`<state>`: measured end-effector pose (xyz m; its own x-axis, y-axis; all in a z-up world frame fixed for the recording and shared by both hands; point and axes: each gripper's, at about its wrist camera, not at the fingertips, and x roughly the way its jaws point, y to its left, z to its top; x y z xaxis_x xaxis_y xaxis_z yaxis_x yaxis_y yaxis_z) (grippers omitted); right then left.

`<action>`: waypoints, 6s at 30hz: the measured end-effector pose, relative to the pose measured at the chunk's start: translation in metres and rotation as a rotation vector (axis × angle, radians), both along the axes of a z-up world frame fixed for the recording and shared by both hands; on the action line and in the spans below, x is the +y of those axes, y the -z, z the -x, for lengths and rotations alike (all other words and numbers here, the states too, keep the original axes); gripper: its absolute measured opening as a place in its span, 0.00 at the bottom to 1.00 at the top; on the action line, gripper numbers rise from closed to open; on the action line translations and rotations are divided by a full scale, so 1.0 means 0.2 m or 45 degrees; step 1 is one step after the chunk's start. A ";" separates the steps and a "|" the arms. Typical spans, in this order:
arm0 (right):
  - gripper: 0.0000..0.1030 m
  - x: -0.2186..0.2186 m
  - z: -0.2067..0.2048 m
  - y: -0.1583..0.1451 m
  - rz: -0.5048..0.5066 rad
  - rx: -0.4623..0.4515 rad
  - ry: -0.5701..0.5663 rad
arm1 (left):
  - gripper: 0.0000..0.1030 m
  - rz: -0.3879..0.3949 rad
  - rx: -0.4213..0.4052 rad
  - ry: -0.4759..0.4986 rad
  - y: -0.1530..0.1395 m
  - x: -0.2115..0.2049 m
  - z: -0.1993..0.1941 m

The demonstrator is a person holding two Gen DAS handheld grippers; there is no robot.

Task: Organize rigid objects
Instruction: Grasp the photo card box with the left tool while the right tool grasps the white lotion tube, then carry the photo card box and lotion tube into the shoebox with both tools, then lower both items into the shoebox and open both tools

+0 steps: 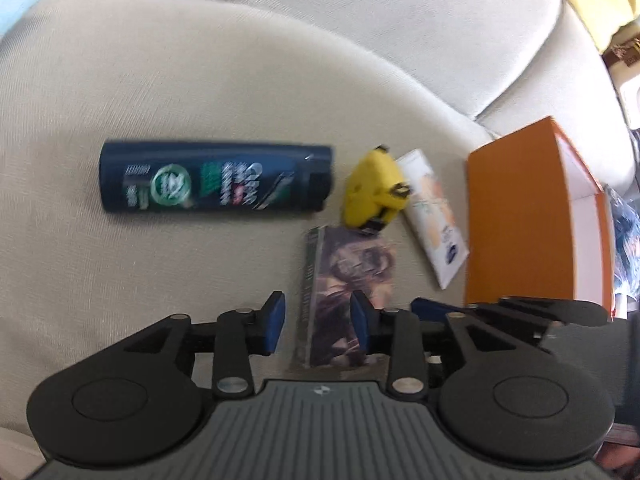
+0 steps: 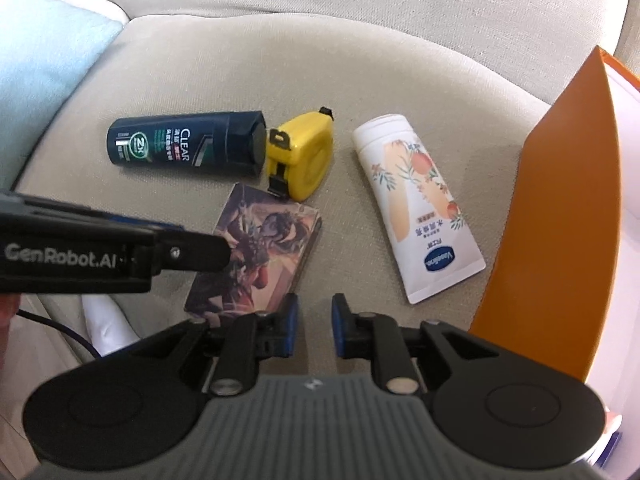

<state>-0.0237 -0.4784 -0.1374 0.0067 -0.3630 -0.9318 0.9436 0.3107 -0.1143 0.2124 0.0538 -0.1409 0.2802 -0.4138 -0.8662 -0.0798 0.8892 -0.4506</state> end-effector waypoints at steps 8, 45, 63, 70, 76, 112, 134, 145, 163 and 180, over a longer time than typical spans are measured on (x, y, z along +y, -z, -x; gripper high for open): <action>0.18 -0.05 0.04 0.01 -0.011 -0.007 -0.012 | 0.69 0.076 0.001 -0.001 0.12 -0.03 -0.02; 0.53 -0.39 -0.17 0.06 0.101 0.331 -0.262 | 0.24 0.073 -0.159 -0.125 -0.10 0.06 -0.02; 0.24 -0.38 -0.16 0.03 0.081 0.299 -0.227 | 0.24 0.076 -0.137 -0.159 -0.07 0.09 0.02; 0.19 -0.20 -0.18 -0.08 0.051 0.031 -0.192 | 0.24 0.070 -0.138 -0.149 -0.08 0.08 0.05; 0.20 -0.17 -0.15 0.01 -0.047 -0.061 -0.119 | 0.24 0.053 -0.125 -0.136 -0.05 0.07 0.05; 0.15 0.14 0.60 -0.64 0.346 -0.346 0.190 | 0.24 0.354 -0.463 0.162 -0.79 -0.60 0.13; 0.15 -0.21 1.07 -0.28 0.147 -0.364 0.416 | 0.24 -0.021 -0.271 0.364 -0.44 -1.16 -0.22; 0.23 -0.31 1.05 -0.16 0.079 -0.391 0.384 | 0.24 -0.372 -0.273 0.454 -0.37 -1.30 -0.20; 0.24 -0.24 1.04 -0.15 0.135 -0.307 0.311 | 0.31 -0.480 -0.153 0.561 -0.31 -1.36 -0.14; 0.16 -0.26 0.96 -0.23 0.242 -0.324 0.215 | 0.25 -0.200 -0.377 0.310 -0.63 -0.95 -0.05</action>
<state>-0.2154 -0.5297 -0.0909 0.1545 -0.5456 -0.8237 0.9856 0.1434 0.0899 0.2221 -0.1365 -0.0158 0.4368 -0.3677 -0.8210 0.2541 0.9259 -0.2795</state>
